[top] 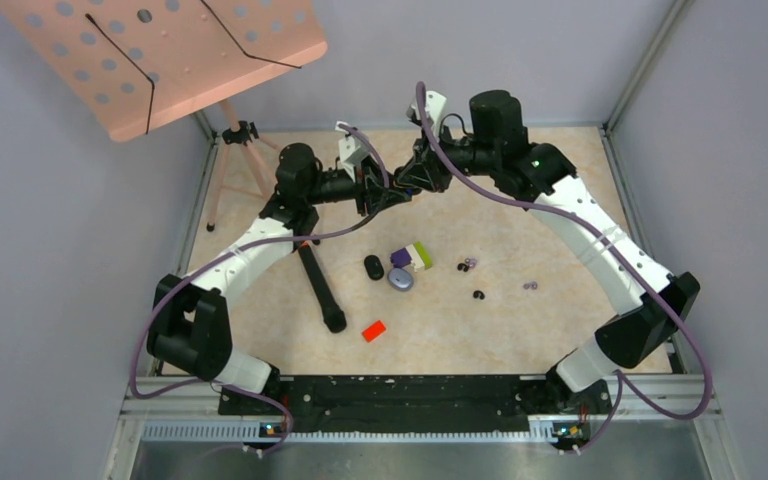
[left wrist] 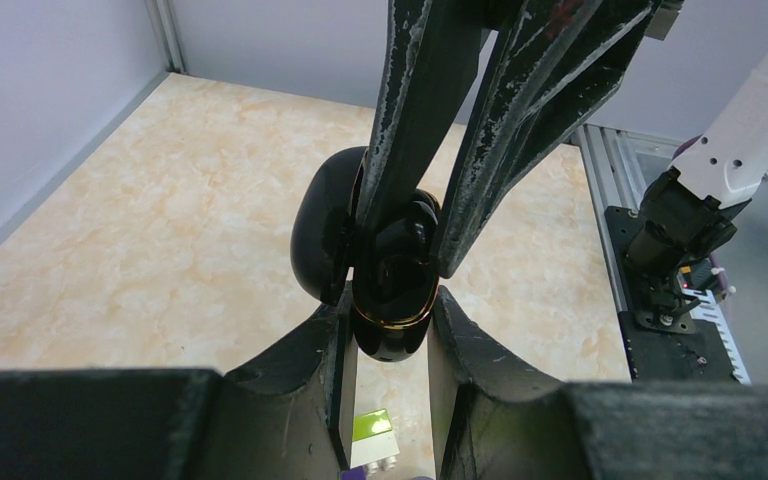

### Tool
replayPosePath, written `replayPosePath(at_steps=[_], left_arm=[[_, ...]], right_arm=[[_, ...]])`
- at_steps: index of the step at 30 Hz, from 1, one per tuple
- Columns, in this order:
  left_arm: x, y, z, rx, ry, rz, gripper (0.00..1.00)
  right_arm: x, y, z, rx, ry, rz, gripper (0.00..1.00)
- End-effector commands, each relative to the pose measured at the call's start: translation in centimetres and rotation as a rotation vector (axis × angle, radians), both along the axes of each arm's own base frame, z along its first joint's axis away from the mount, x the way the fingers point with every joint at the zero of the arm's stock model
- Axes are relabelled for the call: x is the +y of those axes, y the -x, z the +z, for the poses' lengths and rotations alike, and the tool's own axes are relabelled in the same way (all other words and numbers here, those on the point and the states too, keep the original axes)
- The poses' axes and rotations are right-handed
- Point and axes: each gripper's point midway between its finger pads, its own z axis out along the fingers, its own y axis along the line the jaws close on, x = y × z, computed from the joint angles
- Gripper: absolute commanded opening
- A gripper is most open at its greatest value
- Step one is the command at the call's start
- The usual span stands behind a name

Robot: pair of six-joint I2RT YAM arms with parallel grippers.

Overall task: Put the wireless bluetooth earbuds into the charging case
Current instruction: Place the earbud in the charging case.

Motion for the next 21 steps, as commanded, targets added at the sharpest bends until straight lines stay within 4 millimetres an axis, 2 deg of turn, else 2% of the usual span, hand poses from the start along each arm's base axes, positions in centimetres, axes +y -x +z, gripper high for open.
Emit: replayPosePath(at_steps=[1, 5, 10, 16, 21], left_arm=[[0.1, 1.7, 2.5, -0.115, 0.028, -0.042, 0.0], [0.1, 1.7, 2.6, -0.119, 0.028, -0.043, 0.0], [0.0, 1.8, 2.5, -0.116, 0.027, -0.05, 0.0], [0.0, 1.9, 2.4, -0.114, 0.027, -0.054, 0.0], [0.1, 1.7, 2.3, -0.105, 0.027, -0.047, 0.0]], right_arm=[[0.9, 0.1, 1.4, -0.034, -0.018, 0.014, 0.04], [0.9, 0.1, 1.5, -0.036, -0.02, 0.012, 0.19], [1.0, -0.1, 2.1, -0.049, -0.037, 0.005, 0.21], [1.1, -0.2, 2.3, -0.05, -0.043, 0.001, 0.3], [1.0, -0.3, 3.2, -0.064, -0.063, -0.011, 0.35]])
